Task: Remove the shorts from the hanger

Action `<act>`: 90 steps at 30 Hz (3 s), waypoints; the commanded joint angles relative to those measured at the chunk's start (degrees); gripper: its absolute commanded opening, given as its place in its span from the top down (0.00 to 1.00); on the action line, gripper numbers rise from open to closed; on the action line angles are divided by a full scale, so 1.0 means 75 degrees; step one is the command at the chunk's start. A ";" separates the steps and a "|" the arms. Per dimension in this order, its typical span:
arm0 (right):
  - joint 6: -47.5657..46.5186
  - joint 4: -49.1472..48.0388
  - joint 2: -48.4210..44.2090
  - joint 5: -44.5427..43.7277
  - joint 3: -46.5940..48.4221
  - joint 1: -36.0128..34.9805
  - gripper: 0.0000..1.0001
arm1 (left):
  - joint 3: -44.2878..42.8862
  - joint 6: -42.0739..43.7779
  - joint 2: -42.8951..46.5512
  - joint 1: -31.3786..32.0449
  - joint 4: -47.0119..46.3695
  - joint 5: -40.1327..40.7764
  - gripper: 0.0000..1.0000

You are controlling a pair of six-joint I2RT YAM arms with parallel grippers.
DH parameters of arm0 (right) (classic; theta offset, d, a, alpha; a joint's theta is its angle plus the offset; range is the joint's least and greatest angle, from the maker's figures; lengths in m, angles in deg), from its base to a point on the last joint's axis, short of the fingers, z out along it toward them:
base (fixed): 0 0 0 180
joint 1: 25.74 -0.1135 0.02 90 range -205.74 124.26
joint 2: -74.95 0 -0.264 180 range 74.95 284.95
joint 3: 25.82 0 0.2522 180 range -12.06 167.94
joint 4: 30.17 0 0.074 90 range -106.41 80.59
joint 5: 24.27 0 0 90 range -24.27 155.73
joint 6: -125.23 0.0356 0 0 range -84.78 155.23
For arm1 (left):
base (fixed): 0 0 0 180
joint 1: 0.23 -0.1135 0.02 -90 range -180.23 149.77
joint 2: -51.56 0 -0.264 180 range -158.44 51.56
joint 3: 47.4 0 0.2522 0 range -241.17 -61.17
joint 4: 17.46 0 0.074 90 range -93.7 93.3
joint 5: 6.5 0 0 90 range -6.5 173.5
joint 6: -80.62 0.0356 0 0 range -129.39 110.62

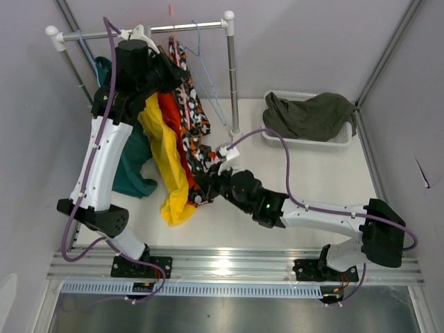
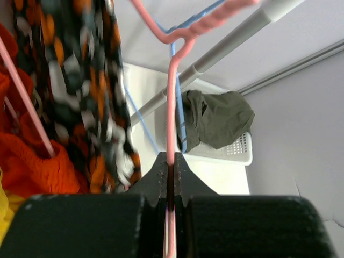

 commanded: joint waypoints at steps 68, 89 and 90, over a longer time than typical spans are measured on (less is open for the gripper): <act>0.0970 0.0291 0.4188 0.2363 1.0789 0.8466 1.00 | 0.1245 -0.0473 -0.0559 -0.0585 -0.1808 -0.1006 1.00; 0.2635 -0.0910 0.2740 0.3500 0.2635 0.8935 0.15 | 0.1503 -0.0426 -0.0641 -0.0667 -0.1738 -0.1170 0.80; 0.2589 -0.0898 0.2575 0.3489 0.2470 0.8935 0.11 | 0.1514 -0.0426 -0.0641 -0.0667 -0.1738 -0.1182 0.74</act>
